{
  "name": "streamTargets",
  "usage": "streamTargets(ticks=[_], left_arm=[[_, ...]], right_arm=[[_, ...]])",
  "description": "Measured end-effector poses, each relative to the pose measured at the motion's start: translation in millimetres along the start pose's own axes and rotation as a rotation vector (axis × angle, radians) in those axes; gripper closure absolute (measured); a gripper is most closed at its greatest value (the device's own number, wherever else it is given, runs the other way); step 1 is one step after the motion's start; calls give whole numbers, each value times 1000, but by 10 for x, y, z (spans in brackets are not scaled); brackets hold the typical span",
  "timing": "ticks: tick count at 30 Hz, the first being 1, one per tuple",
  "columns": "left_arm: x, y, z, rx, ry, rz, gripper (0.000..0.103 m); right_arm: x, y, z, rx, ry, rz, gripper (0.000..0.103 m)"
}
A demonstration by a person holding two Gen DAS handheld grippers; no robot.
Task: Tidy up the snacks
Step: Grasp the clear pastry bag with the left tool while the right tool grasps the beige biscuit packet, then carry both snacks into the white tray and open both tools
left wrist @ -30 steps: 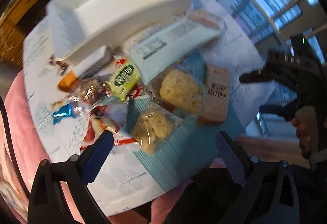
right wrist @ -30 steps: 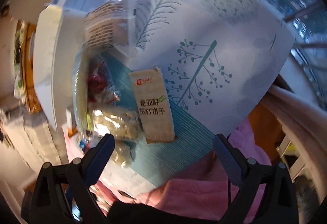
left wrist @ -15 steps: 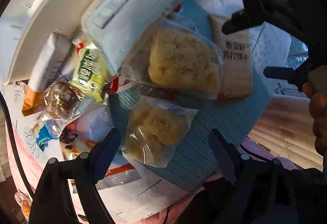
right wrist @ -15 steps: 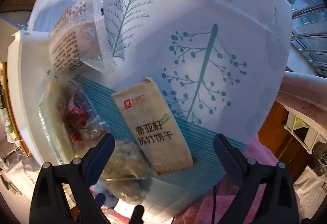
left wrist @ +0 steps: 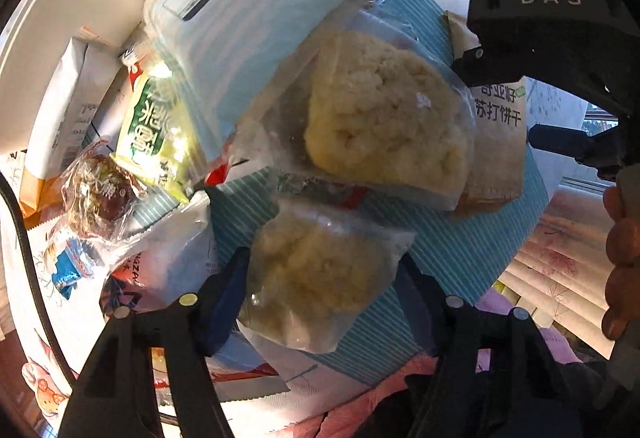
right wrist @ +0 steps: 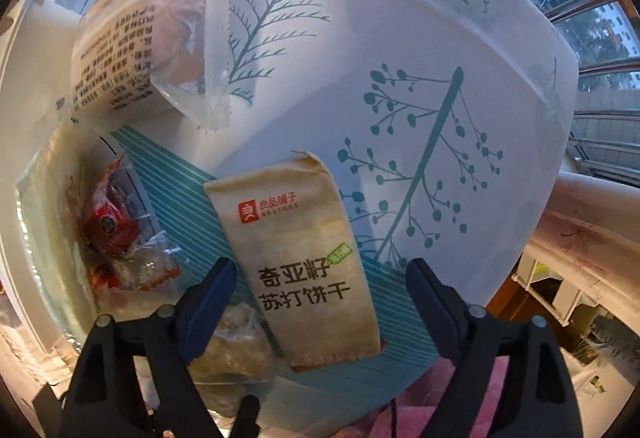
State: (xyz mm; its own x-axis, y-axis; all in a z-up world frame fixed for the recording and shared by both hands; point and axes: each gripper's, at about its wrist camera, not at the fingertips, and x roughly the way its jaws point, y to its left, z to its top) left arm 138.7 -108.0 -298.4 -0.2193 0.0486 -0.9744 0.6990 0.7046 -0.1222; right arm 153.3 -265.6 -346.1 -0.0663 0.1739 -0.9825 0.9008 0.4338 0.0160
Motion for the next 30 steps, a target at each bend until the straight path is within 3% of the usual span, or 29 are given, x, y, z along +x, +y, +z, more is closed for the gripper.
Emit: streamTargets(ticks=[8,12,16,21,30], left_arm=[[38,1,171,-1,2,16,46],[16,77,140,-14,-8,5,48],[-60,154,105,-30,-20,-13,50],[-235,254,-19,-48,-62,-50,53],[-706,485,-236,-91,-167,-121,54]], right_arm=[[84,185,-264,-97,-56,-51,26],[-8,286,-370,-147,-107,-52,49],[-46,349,-435,-168,-122,-36,49],[-44,138,-508,-139,-104,-13,50],[-534,111,-670,-192,-163,47,50]])
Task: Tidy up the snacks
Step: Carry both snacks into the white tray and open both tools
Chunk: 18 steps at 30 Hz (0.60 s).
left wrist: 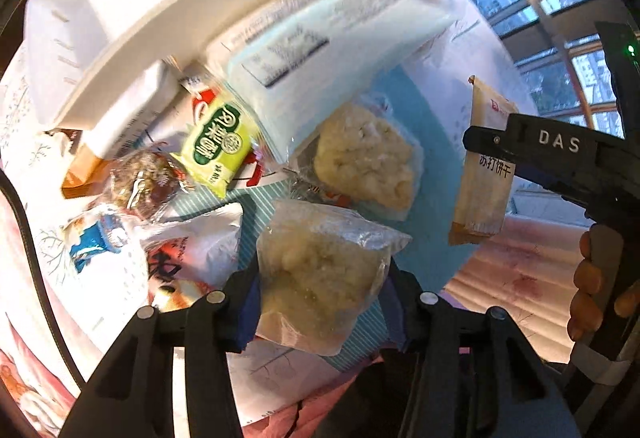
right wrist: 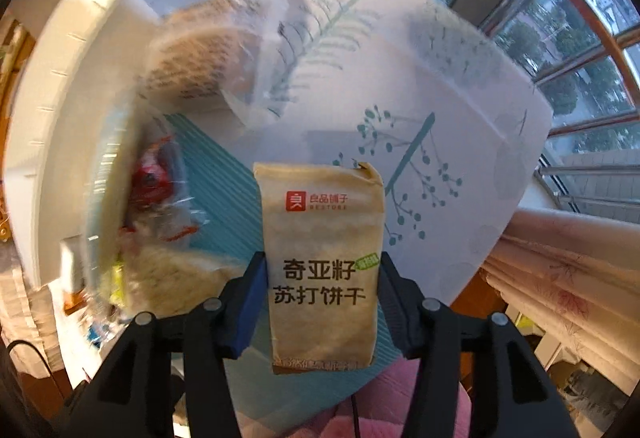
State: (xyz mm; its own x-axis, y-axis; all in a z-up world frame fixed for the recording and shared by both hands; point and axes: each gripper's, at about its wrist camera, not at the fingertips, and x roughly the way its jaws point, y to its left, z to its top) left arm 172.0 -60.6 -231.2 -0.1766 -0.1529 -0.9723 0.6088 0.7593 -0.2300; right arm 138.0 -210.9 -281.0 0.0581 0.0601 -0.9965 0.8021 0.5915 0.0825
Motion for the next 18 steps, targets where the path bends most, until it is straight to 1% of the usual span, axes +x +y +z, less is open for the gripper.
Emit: streamTargets(ticks=[4,6,7,9,11,12,13,14,17,18], left_arm=[[-190,54,-77,-22,-19,-30,54],[-352,97,-71,-29,-41,-41,54],[-402,32,-59,-29,-51,-37,54],[-531,73,-82,-34,-71,-27,54],[-676,146,-58,-57,-84,-9,54],[-751,209,-35,-72,-94,1,54],[-819,217,3,-81,-105,4,54],[-892,248,29,-92,-122,6,54],[-981,166,137,-134,-167,32,54],[-1056,208,177,-151,-185,39,54]], right_arm=[[-247,175,12,-58,-39,31,50],[-409,177,42,-89,-57,49,50],[-487,221,59,-106,-67,58,50],[-640,248,57,-147,-91,79,50],[-786,332,154,-191,-118,98,50],[-911,278,166,-205,-125,104,50],[-887,283,249,-223,-134,115,50],[-943,322,284,-244,-145,127,50],[-1069,375,413,-316,-182,149,50],[-1126,422,458,-340,-195,156,49]])
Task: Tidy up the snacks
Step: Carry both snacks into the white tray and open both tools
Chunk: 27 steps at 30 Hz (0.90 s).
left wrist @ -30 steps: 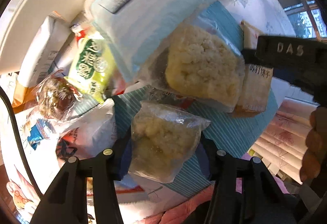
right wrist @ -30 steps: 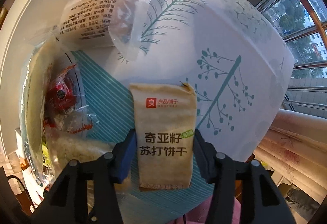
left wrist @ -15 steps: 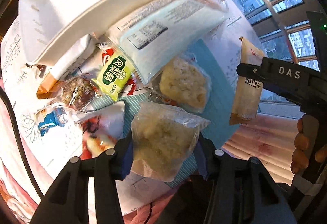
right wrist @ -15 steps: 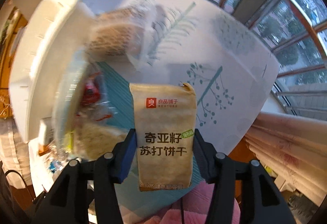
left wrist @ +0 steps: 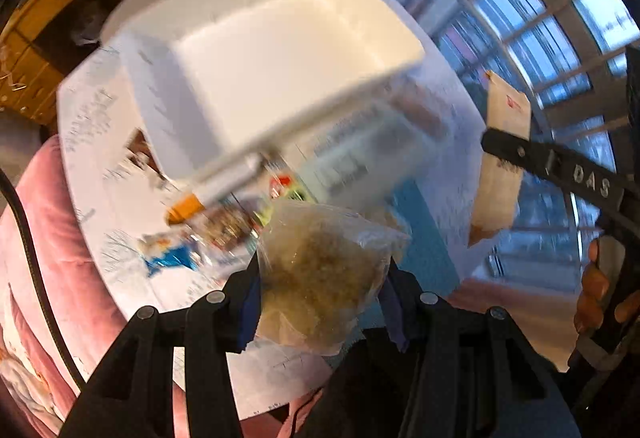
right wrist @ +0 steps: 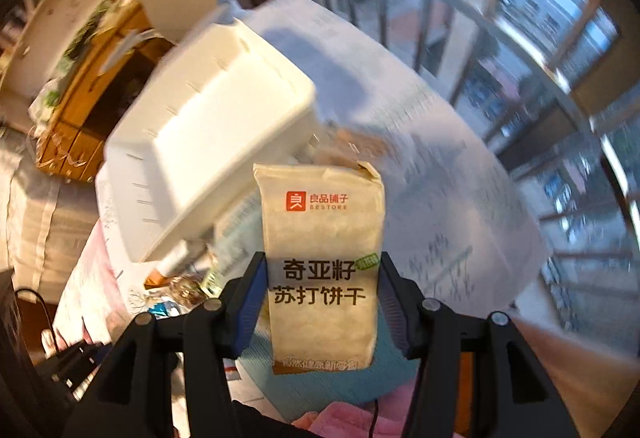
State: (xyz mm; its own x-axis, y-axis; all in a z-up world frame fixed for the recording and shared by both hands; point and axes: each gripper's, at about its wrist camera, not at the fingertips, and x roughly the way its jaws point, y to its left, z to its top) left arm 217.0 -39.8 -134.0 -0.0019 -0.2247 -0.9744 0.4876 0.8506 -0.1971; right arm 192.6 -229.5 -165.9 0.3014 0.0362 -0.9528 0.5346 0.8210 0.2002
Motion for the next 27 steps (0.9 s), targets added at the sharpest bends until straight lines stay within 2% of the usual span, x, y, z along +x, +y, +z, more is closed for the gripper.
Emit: streamTargets(ticks=[6,11,17,22,25,26,27], left_arm=[[-327,242,353,-101,-125,9,54],[-428,441,581,-172,-191,25,54],[-335,603,789,-251,-257,7,54],[-178,717,893,-338,-308,-46,54],[-86,774,938,-379,-316,-49,53],[-67,786,945,-387,-315,-45,50],[-42,798,955,-392,-311,-47,42]], right_arm=[[-188,180,326,-116,-90,46,49],[-116,262,596,-218,-166,95,49],[6,353,838,-313,-229,154,49],[205,411,1005,-366,-247,222,49],[313,442,1094,-395,-256,240,49],[337,449,1120,-398,-259,244,49],[362,457,1150,-399,-260,236,49]])
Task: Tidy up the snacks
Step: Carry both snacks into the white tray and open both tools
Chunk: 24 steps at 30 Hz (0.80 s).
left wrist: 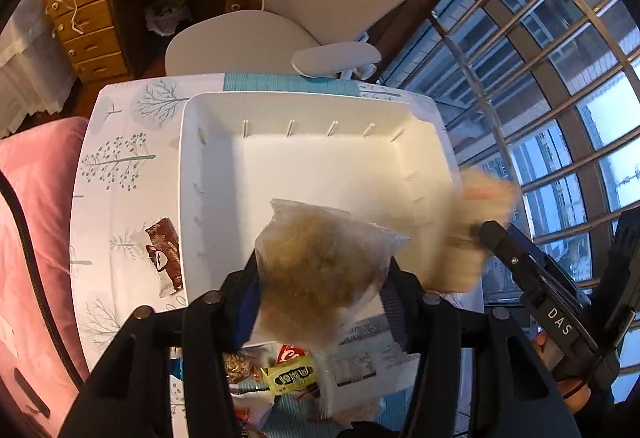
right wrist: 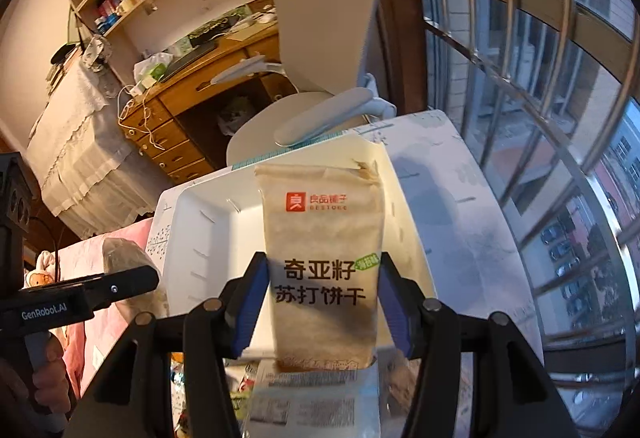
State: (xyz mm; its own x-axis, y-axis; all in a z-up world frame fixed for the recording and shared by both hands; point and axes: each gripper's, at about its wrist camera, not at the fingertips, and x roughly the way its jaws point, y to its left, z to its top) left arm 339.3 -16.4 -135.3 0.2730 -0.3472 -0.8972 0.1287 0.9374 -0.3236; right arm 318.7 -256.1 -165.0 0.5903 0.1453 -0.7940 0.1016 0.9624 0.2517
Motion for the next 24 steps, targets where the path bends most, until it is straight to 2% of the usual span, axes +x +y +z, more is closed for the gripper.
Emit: streamTargets(ticks=[2,10,17,24], left_arm=[[36,35,5,-20,5,-1,32],[-59,95,-53,-47,-6,-14,29],[-242,99,-278,-13,-4,-51,29],[-378,160,-626,11,36,-122,26]], right_arm=[[66,8,31,-15,14,-21,48],[11,27,6,-3,6,-49,30],[-143,86,-125,46,16,-78,28],[-262,39,-483,167,66,-72,28]])
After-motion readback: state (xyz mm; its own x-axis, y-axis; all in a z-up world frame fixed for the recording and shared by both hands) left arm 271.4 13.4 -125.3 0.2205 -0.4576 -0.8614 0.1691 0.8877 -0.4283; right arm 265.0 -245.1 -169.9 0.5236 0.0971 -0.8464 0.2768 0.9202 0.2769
